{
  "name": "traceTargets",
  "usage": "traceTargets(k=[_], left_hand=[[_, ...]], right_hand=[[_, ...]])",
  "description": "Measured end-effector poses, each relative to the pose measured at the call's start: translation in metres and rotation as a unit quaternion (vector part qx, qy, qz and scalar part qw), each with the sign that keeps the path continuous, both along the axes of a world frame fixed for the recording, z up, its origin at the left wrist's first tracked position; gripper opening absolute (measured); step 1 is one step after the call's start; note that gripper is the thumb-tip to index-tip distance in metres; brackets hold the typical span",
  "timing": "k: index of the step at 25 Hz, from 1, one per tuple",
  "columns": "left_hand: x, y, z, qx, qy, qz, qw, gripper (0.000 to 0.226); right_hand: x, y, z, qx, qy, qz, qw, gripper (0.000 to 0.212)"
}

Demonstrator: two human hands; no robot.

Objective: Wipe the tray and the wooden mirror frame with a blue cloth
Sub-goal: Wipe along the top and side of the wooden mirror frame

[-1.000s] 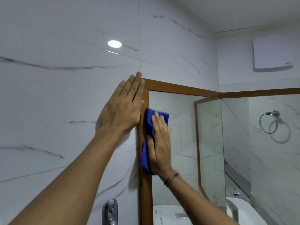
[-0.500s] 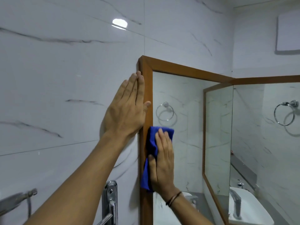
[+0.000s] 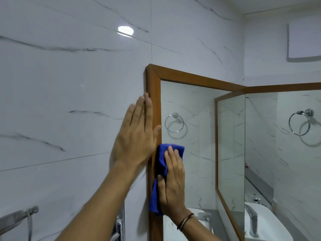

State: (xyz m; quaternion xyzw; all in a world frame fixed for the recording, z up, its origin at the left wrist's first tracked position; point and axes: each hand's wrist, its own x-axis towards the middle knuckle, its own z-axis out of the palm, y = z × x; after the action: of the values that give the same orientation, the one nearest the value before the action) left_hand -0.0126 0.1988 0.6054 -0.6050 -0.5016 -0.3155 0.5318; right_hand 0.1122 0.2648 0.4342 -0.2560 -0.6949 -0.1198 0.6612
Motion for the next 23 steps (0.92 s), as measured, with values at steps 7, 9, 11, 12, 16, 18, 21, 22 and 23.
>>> traceTargets(k=[7, 9, 11, 12, 16, 18, 21, 22, 23], left_hand=[[0.001, 0.004, -0.045, 0.012, -0.012, -0.006, 1.0, 0.074], [0.002, 0.003, -0.047, 0.008, -0.021, -0.007, 1.0, 0.077], [0.003, 0.003, -0.049, 0.009, -0.022, -0.002, 1.0, 0.077], [0.004, 0.003, -0.049, 0.011, -0.022, 0.0, 1.0, 0.077], [0.002, 0.007, -0.046, 0.026, -0.024, -0.009, 0.999, 0.076], [0.002, 0.006, -0.048, 0.03, -0.023, -0.003, 0.999, 0.076], [0.006, 0.002, -0.048, 0.026, -0.026, 0.007, 0.999, 0.075], [0.007, 0.001, -0.049, 0.028, -0.029, 0.004, 0.999, 0.075], [0.006, 0.002, -0.048, 0.031, -0.031, -0.003, 0.999, 0.075]], right_hand=[[0.002, 0.01, 0.002, 0.003, 0.003, -0.024, 1.0, 0.075], [0.002, -0.002, -0.077, -0.018, -0.017, -0.037, 0.999, 0.07], [0.009, -0.014, -0.142, -0.002, -0.052, -0.059, 0.997, 0.063], [0.012, -0.01, -0.144, 0.003, -0.059, -0.057, 0.997, 0.062], [0.004, 0.008, -0.074, -0.031, -0.014, -0.039, 0.999, 0.069], [-0.001, 0.005, -0.102, -0.037, -0.008, -0.044, 0.998, 0.071], [0.009, -0.017, -0.151, -0.049, -0.058, -0.036, 0.996, 0.078], [0.011, -0.016, -0.14, -0.039, -0.066, -0.027, 0.997, 0.074], [0.009, -0.014, -0.117, -0.029, -0.065, -0.021, 0.997, 0.071]])
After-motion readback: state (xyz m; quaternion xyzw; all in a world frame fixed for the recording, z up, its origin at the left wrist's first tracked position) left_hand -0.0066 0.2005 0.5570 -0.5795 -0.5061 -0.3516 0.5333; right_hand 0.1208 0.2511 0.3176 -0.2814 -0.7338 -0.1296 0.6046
